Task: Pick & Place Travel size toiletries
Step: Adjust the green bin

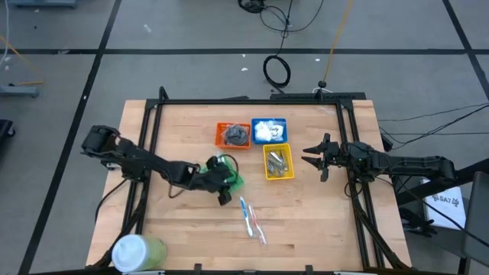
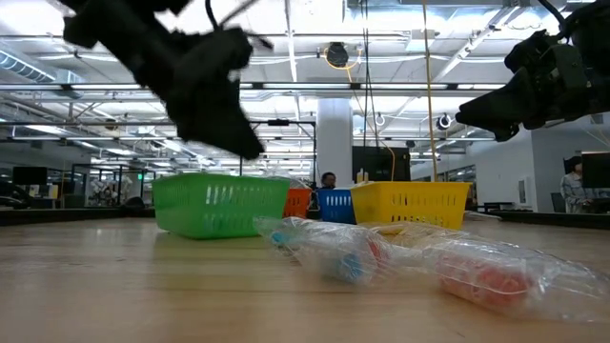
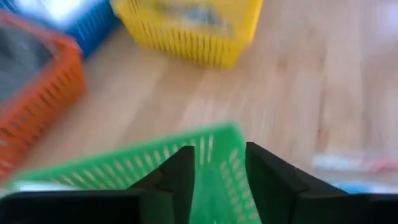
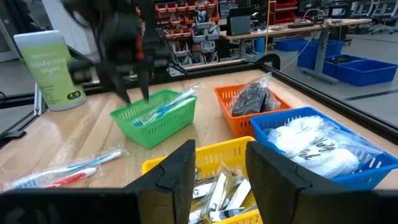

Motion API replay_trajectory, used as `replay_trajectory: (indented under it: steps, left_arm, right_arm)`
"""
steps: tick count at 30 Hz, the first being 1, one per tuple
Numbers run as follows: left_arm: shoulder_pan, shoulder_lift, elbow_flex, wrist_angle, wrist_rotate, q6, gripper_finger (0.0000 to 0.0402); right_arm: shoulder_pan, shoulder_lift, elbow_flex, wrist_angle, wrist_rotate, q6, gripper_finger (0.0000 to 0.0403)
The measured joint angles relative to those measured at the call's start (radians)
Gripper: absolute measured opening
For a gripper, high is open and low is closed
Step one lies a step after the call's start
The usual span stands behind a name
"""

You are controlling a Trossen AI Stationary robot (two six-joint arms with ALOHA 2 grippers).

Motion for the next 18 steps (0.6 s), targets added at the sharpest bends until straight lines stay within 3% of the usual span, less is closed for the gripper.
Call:
replay_trajectory:
  steps: [5,9,14,18]
  left_arm:
    - [-0.005,-0.155,0.002,-0.108,-0.052,-0.048,0.0166]
    - [-0.024,-0.235,0.002,-0.368,-0.052,-0.338,0.0164]
    - [-0.095,-0.23,0.0,-0.713,-0.047,-0.672,0.0137]
    - [-0.144,-0.182,0.0,-0.767,-0.045,-0.804,0.0112]
  right_arm:
    - [0.0,0.0,0.0,0.0,0.0,0.0,0.013]
    - [0.0,0.0,0.0,0.0,0.0,0.0,0.013]
    - [0.0,0.0,0.0,0.0,0.0,0.0,0.013]
    - [0.0,0.0,0.0,0.0,0.0,0.0,0.013]
